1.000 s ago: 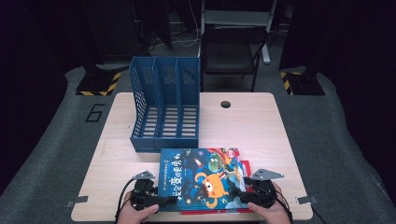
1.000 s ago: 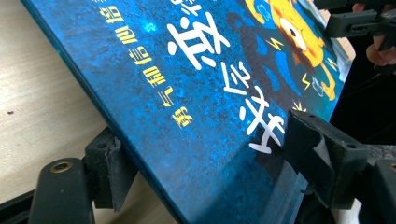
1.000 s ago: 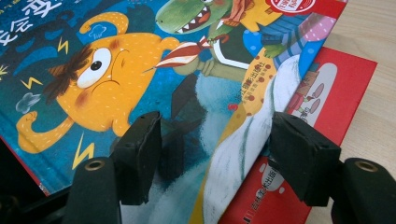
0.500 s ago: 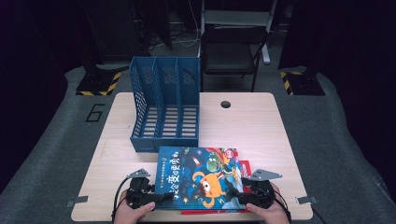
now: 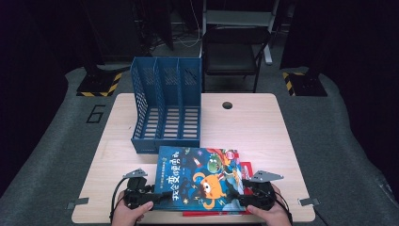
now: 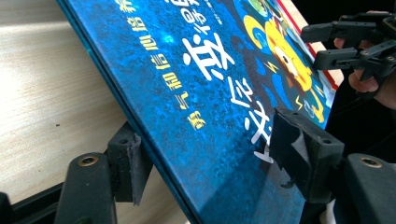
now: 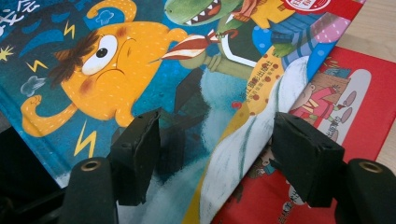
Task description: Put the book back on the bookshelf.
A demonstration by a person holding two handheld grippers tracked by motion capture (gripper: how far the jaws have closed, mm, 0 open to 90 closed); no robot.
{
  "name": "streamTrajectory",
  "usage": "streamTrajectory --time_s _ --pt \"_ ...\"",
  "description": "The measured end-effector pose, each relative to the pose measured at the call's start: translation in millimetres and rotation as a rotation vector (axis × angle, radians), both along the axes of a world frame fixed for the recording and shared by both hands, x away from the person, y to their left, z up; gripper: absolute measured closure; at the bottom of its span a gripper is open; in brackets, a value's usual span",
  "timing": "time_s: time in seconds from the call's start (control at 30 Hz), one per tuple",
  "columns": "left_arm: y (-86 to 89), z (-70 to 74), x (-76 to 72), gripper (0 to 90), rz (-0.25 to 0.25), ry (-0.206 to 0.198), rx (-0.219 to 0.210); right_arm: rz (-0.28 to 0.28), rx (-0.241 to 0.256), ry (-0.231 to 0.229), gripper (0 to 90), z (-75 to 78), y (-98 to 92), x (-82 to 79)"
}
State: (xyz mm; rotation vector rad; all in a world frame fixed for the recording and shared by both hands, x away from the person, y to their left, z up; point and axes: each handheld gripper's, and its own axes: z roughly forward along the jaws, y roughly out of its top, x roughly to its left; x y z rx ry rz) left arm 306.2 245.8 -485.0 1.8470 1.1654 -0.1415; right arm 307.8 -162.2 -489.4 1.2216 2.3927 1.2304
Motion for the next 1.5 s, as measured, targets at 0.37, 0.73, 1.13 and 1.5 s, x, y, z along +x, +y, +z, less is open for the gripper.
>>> streamTrajectory --time_s 0.37,0.73,1.13,1.5 --pt "1.3 8.7 -2.0 36.8 -0.003 -0.009 -0.018 -0.002 0.017 0.01 30.3 -0.5 -0.2 0.5" --pt "-0.2 14.7 -3.3 39.2 -0.005 -0.017 -0.049 -0.006 0.046 0.024 29.6 -1.0 -1.6 1.6" --pt "-8.4 16.4 -1.3 40.1 -0.058 -0.004 -0.058 -0.006 0.064 0.032 29.3 -1.5 -2.7 2.4" --pt "-10.8 16.8 -0.5 41.2 -0.035 -0.002 -0.068 0.0 0.073 0.034 28.9 -2.0 -2.4 3.0"
